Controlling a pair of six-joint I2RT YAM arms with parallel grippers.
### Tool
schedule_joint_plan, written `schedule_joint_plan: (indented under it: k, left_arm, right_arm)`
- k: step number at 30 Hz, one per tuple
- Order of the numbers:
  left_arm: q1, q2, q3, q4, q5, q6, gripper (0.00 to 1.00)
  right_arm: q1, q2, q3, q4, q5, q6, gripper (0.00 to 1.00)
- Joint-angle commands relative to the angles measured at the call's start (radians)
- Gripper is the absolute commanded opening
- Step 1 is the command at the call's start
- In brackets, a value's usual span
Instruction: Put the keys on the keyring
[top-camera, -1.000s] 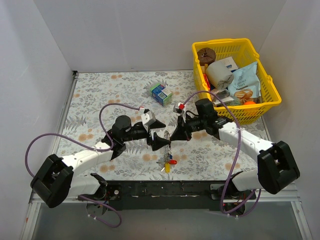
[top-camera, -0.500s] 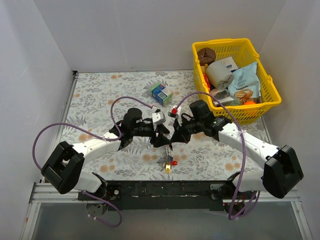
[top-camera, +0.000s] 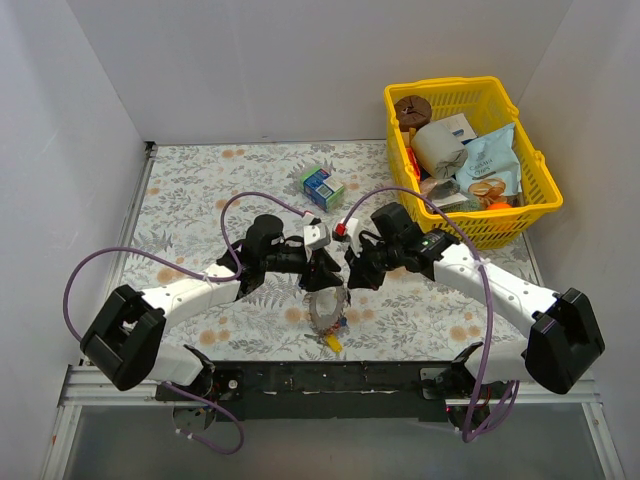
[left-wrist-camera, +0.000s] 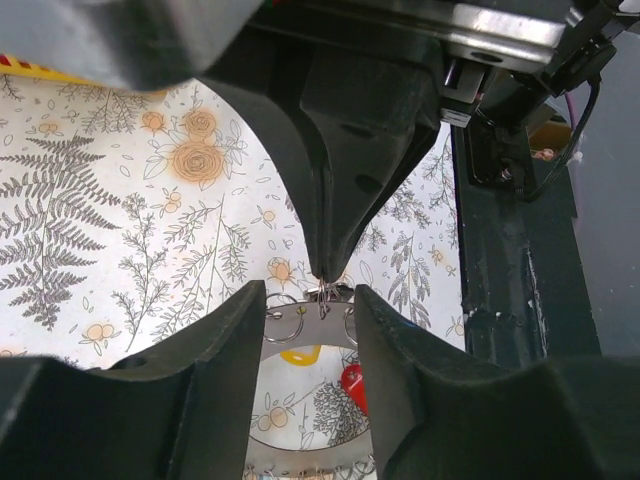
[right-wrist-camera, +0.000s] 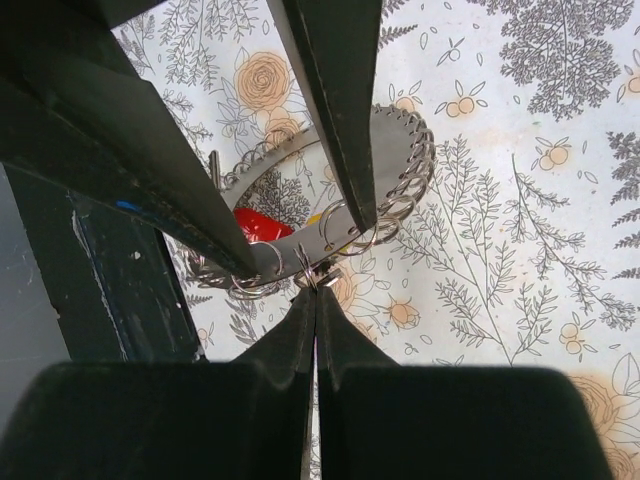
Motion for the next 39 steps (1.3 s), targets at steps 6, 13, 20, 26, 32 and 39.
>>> schedule_joint_plan:
  k: [6, 13, 20, 26, 32, 39]
  left_arm:
    - [0.005, 0.008, 0.031, -0.001, 0.045, -0.019, 0.33]
    - [0.003, 0.025, 0.032, 0.037, 0.042, -0.043, 0.21]
    - [0.003, 0.043, 0.040, 0.020, 0.042, -0.045, 0.15]
    - [-0.001, 0.060, 0.055, 0.022, 0.054, -0.059, 0.20]
    - [-0.011, 0.089, 0.072, 0.019, 0.059, -0.068, 0.28]
    - [-0.015, 0.098, 0.077, 0.030, 0.053, -0.091, 0.25]
  right_arm:
    - [0.018, -0.009, 0.096, -0.027, 0.026, -0.023, 0.01]
    - [0.021, -0.009, 0.098, -0.024, 0.020, -0.026, 0.01]
    - [0.021, -0.014, 0.090, -0.017, 0.021, -0.026, 0.01]
    - [0.021, -0.019, 0.087, -0.006, 0.015, -0.021, 0.01]
    - [0.021, -0.026, 0.084, 0.005, 0.011, -0.013, 0.01]
    - [0.021, -0.035, 0.075, 0.023, 0.005, -0.007, 0.01]
